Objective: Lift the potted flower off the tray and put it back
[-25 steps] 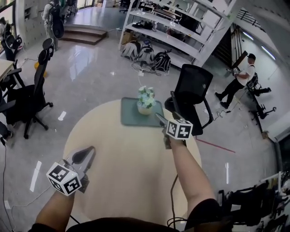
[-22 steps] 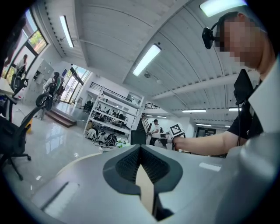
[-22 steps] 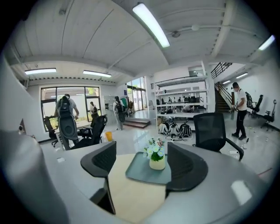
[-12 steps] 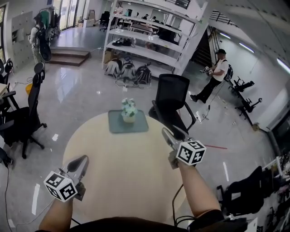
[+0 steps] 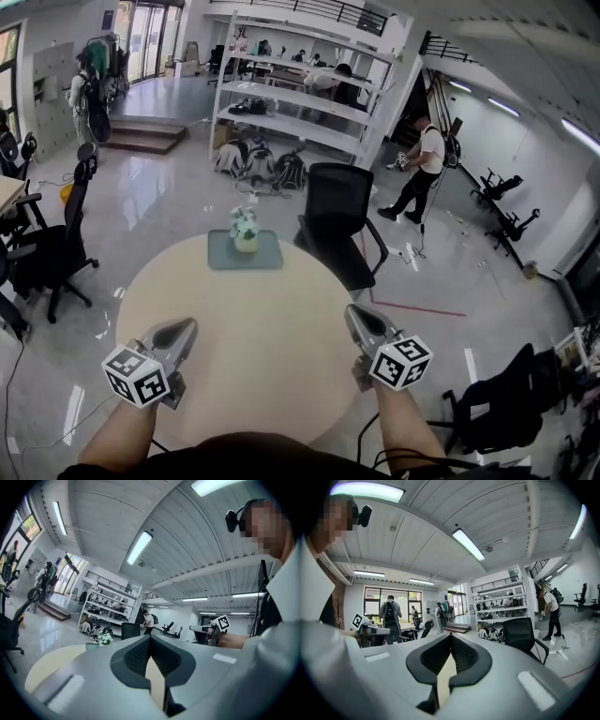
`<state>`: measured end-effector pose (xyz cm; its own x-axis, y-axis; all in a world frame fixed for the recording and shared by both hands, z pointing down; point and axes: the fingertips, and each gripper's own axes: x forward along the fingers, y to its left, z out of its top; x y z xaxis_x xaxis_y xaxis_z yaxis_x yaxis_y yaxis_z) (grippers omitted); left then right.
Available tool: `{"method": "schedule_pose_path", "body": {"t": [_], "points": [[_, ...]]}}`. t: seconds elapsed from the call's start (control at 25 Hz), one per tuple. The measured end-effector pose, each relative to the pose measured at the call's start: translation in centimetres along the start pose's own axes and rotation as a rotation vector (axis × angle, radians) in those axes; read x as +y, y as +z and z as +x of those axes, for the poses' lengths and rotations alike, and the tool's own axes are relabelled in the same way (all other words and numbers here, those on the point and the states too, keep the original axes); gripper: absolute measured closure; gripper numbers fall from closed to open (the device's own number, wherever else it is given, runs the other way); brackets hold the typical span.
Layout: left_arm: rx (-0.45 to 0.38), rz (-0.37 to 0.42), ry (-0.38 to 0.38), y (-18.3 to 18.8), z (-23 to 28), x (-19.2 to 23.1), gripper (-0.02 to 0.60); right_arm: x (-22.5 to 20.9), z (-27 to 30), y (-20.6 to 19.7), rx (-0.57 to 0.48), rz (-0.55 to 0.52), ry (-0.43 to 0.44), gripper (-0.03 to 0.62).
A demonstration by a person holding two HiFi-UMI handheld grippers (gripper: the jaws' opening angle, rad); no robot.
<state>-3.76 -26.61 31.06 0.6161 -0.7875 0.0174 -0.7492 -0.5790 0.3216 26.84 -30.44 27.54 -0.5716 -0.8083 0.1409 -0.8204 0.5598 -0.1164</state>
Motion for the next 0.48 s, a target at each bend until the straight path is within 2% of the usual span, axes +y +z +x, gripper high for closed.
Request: {"method": "schedule_pose_path", "body": {"t": [0.28, 0.48], "points": [[0.005, 0.013, 0.019, -3.5, -1.0, -8.5, 0.588, 0.9, -8.0, -4.2, 0.036, 0.054, 0.091, 0.58], [0.02, 0.034, 0.039, -4.2, -1.6, -11.3, 0.588, 1.5, -11.4, -5.6, 0.026, 0.094, 0.134, 0.582]]}}
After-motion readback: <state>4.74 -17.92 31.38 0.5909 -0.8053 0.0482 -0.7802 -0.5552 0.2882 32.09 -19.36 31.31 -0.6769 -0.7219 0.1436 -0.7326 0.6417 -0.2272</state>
